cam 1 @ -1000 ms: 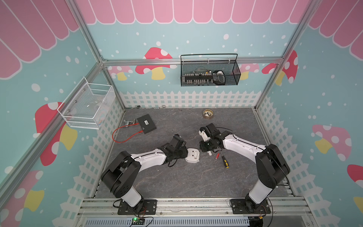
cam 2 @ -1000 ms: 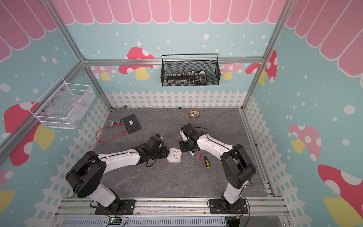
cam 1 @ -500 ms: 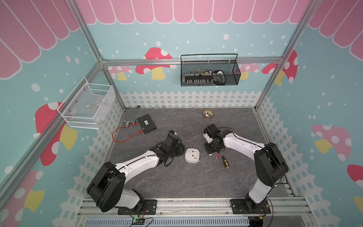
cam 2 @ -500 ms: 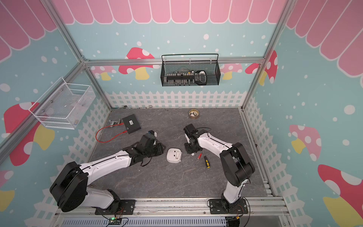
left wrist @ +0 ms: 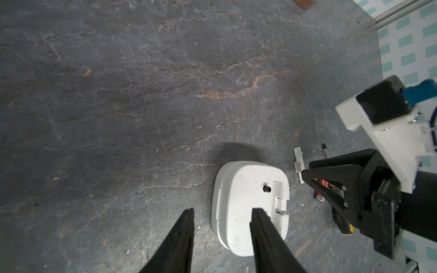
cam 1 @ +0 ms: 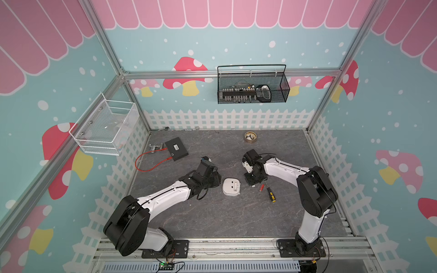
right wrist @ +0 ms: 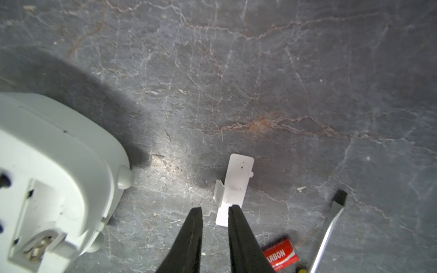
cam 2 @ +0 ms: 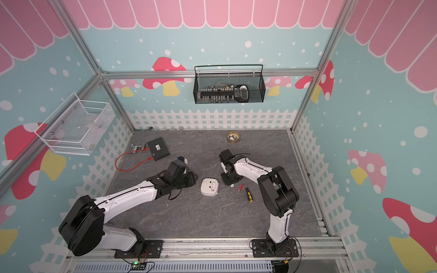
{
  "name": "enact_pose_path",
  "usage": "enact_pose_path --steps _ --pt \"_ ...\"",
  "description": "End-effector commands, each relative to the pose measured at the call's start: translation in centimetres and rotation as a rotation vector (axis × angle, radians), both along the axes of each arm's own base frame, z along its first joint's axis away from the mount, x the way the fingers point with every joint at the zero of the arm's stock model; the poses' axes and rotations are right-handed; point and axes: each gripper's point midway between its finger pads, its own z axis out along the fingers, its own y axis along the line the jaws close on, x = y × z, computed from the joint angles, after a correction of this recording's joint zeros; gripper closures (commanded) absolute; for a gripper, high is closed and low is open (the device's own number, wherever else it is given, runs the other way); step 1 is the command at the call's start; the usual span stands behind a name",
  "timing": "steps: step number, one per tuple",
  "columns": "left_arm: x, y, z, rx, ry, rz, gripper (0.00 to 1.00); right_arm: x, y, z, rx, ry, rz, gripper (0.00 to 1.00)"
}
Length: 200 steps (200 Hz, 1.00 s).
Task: Remove the battery from the alarm
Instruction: Pick up the cover from the center of the board.
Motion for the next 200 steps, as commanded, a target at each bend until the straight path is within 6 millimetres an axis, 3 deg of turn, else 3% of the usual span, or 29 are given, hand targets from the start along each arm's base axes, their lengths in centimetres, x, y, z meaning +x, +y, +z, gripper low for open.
enact_pose_path --steps 1,51,61,124,155,177,181,200 --pt "0.5 0.2 1.4 0.004 -0.033 0.004 0.56 0.1 -0.1 -0.8 -0.023 0.021 0.015 0.75" --pt "0.5 0.2 1.5 0.002 -0.035 0.006 0.57 0.7 0.4 -0.4 -0.006 0.006 0.021 0.76" --pt "0.5 0.2 1.5 0.002 -0.035 0.005 0.57 0.5 0.3 -1.6 -0.023 0.034 0.023 0.76" --pt "0.5 0.3 1.6 0.002 -0.039 0.008 0.57 0.2 0.0 -2.2 -0.029 0.05 0.021 0.8" --pt "0.5 0.3 1.8 0.0 -0.043 0.008 0.57 0.3 -0.3 -2.1 -0.024 0.049 0.013 0.87" --pt "0.6 0.4 2.2 -0.003 -0.052 0.01 0.57 0.5 -0.2 -1.3 0.006 0.039 0.004 0.93" --pt "0.6 0.4 2.4 -0.006 -0.055 0.008 0.57 0.8 0.0 0.1 0.034 0.011 0.001 0.93" --pt "0.7 0.4 3.1 -0.015 -0.07 0.004 0.56 1.2 0.3 3.0 0.121 -0.026 -0.012 0.96"
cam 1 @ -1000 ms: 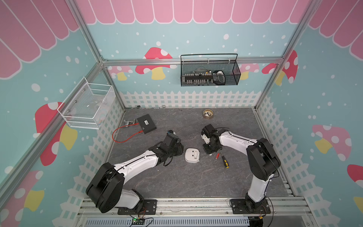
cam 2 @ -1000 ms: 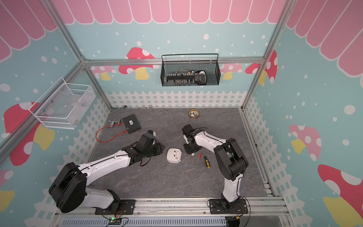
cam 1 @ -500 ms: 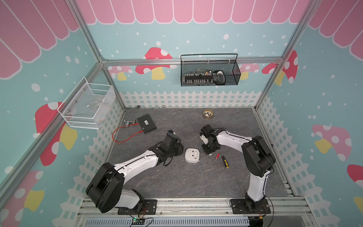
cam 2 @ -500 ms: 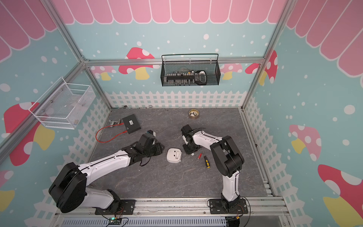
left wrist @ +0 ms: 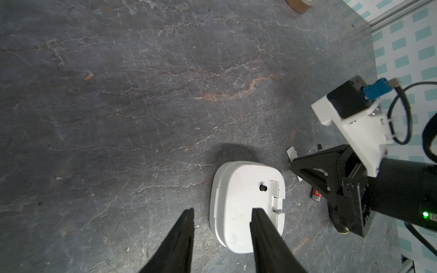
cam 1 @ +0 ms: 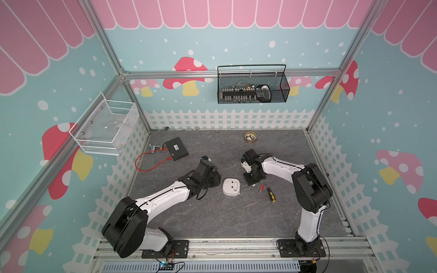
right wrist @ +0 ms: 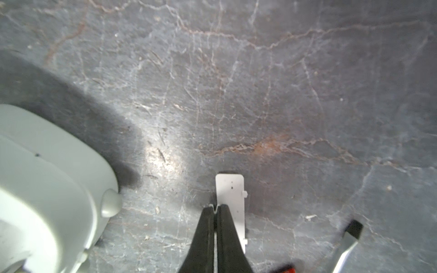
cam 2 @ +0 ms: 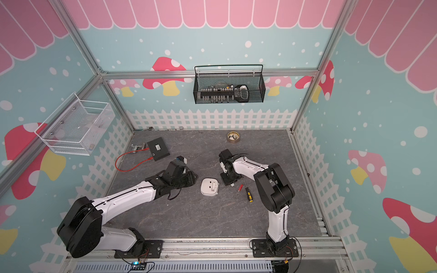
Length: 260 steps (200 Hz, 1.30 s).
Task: Remove the battery from the alarm
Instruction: Pick up the cover from the center of the board.
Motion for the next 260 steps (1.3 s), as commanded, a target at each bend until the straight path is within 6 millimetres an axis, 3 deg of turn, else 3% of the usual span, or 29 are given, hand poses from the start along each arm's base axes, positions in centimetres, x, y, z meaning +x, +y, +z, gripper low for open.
enact_pose_path --steps 1,29,39,59,65,69,82,119,137,173,213,260 --pt "0.7 0.3 2.5 -0.008 -0.058 0.001 0.56 0.2 0.2 3.7 0.103 -0.041 -0.022 0.96" --pt "0.8 0.5 5.9 -0.071 -0.141 -0.033 0.49 -0.3 2.1 10.2 0.38 -0.077 0.014 0.99" --pt "0.6 0.7 8.1 -0.133 -0.2 -0.06 0.37 -1.0 3.5 13.2 0.535 -0.086 0.069 0.99" --pt "-0.3 2.0 13.0 -0.319 -0.336 -0.108 0.01 -3.4 6.2 18.3 0.854 -0.047 0.202 1.0" --pt "-1.1 2.0 14.5 -0.384 -0.375 -0.147 0.01 -4.1 7.0 19.8 0.948 -0.04 0.254 1.0" --pt "-0.9 3.2 15.4 -0.417 -0.41 -0.13 0.01 -4.4 7.5 20.8 1.008 -0.038 0.283 1.0" --pt "-2.0 4.4 18.0 -0.546 -0.488 -0.169 0.01 -6.6 8.4 23.7 1.211 0.014 0.38 1.0" --pt "-4.9 5.4 21.1 -0.831 -0.568 -0.301 0.04 -9.9 8.1 29.2 1.487 0.017 0.568 1.0" --pt "-6.5 4.9 22.5 -0.957 -0.591 -0.392 0.13 -11.5 7.9 31.3 1.576 0.013 0.643 1.0" --pt "-7.8 3.7 23.3 -1.091 -0.589 -0.501 0.33 -12.8 10.2 32.0 1.593 0.058 0.727 1.0" --pt "-8.9 2.2 24.6 -1.169 -0.611 -0.581 0.59 -13.0 11.5 32.7 1.614 0.091 0.745 1.0" --pt "-9.8 1.7 25.0 -1.26 -0.62 -0.619 0.6 -13.6 12.7 33.2 1.635 0.135 0.756 1.0"
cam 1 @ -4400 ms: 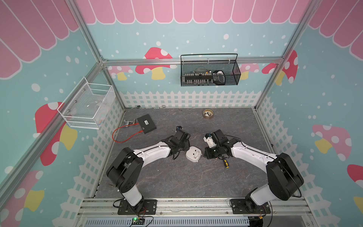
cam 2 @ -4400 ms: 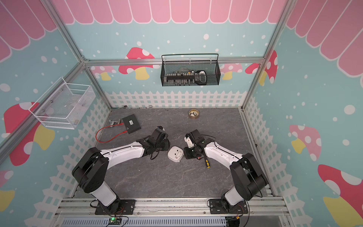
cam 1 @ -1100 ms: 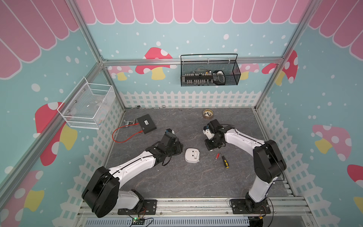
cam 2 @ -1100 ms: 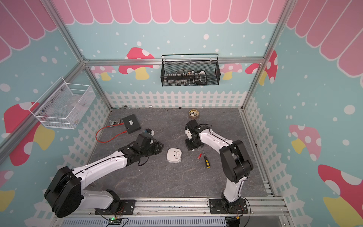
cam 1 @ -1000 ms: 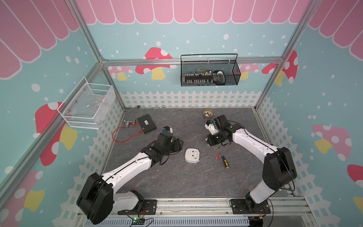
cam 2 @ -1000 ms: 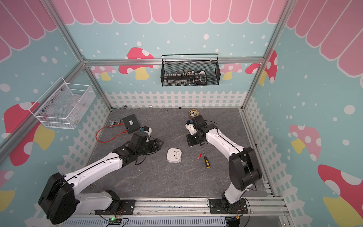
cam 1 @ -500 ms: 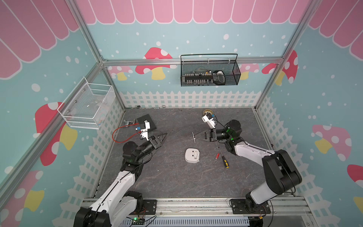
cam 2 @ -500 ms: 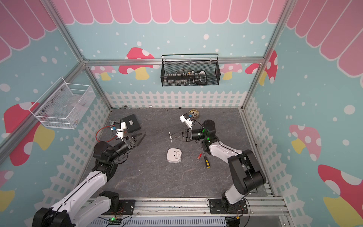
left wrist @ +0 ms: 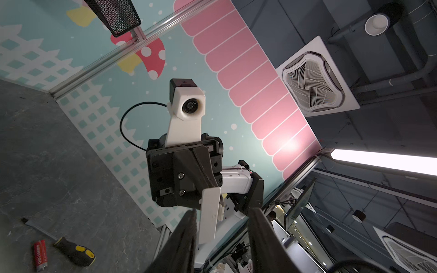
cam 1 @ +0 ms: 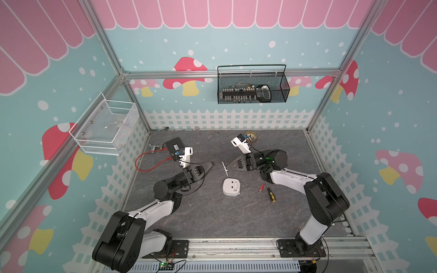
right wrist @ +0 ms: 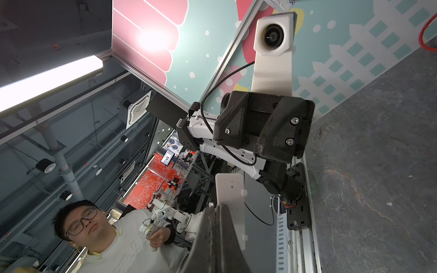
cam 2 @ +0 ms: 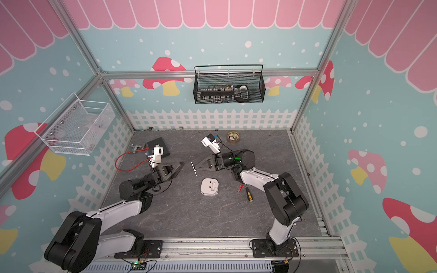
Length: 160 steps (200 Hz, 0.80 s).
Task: Remove the battery from the alarm
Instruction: Pick up the cover from the center of the board.
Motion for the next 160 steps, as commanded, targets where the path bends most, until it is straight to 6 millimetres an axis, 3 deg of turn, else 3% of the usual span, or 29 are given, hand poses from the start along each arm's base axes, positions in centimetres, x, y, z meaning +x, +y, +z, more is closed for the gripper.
enact_pose_path --steps 1,47,160 --pt "-2.2 0.6 2.6 -0.101 -0.129 -0.035 0.6 -2.3 -0.6 2.1 0.144 -0.206 0.023 1.0" --pt "-2.1 -0.6 2.6 -0.113 -0.131 -0.057 0.58 -2.6 0.0 2.4 0.148 -0.201 0.043 1.0" --pt "-3.8 -0.4 3.9 -0.144 -0.166 -0.077 0.6 -1.8 0.5 1.4 0.135 -0.156 0.038 1.0"
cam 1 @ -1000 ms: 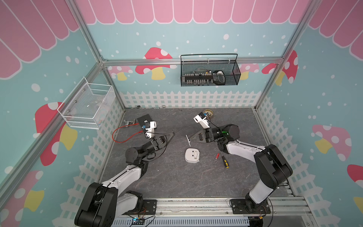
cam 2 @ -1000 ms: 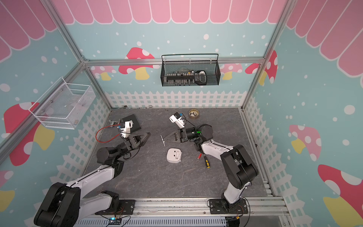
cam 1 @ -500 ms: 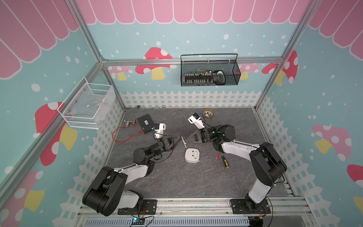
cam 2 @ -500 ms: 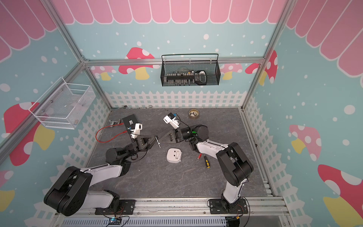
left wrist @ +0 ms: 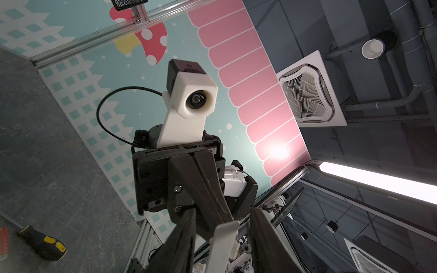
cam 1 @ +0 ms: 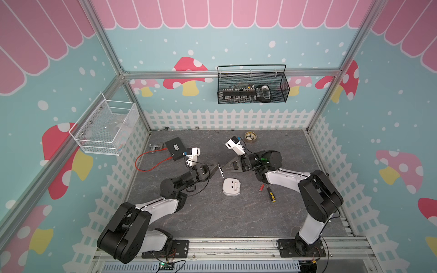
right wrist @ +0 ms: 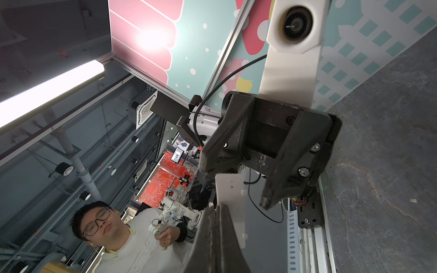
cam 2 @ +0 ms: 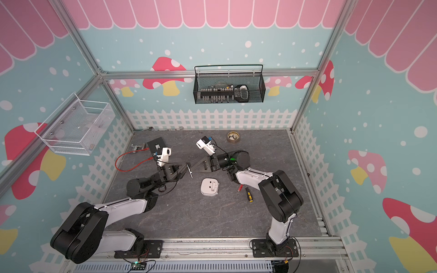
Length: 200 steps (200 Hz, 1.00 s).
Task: Remove the battery from the alarm
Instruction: Pick up the cover from the center of the board.
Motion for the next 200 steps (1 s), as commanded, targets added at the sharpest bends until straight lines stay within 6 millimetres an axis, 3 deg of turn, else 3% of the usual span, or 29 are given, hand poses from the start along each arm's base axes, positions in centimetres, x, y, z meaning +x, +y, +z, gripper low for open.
enact_pose_path --steps 1,75,104,136,185,200 --pt "-3.95 1.52 4.39 -0.118 -0.254 -0.007 0.6 -1.58 -0.88 2.11 0.158 -0.209 -0.003 1.0" --pt "-4.01 1.21 4.22 -0.114 -0.257 -0.014 0.72 -1.25 -0.68 1.92 0.155 -0.195 -0.005 1.0" --pt "-3.99 1.15 4.2 -0.109 -0.257 -0.014 0.81 -1.3 -0.66 1.89 0.154 -0.195 -0.004 1.0" --pt "-3.97 1.11 4.25 -0.101 -0.261 -0.008 1.0 -1.26 -0.7 1.79 0.152 -0.189 -0.006 0.98" --pt "-4.05 1.08 4.25 -0.092 -0.264 -0.006 1.0 -1.21 -0.7 1.87 0.155 -0.183 -0.01 0.94" --pt "-3.89 1.08 4.01 -0.087 -0.253 0.003 1.0 -1.18 -0.76 1.96 0.156 -0.184 -0.011 0.83"
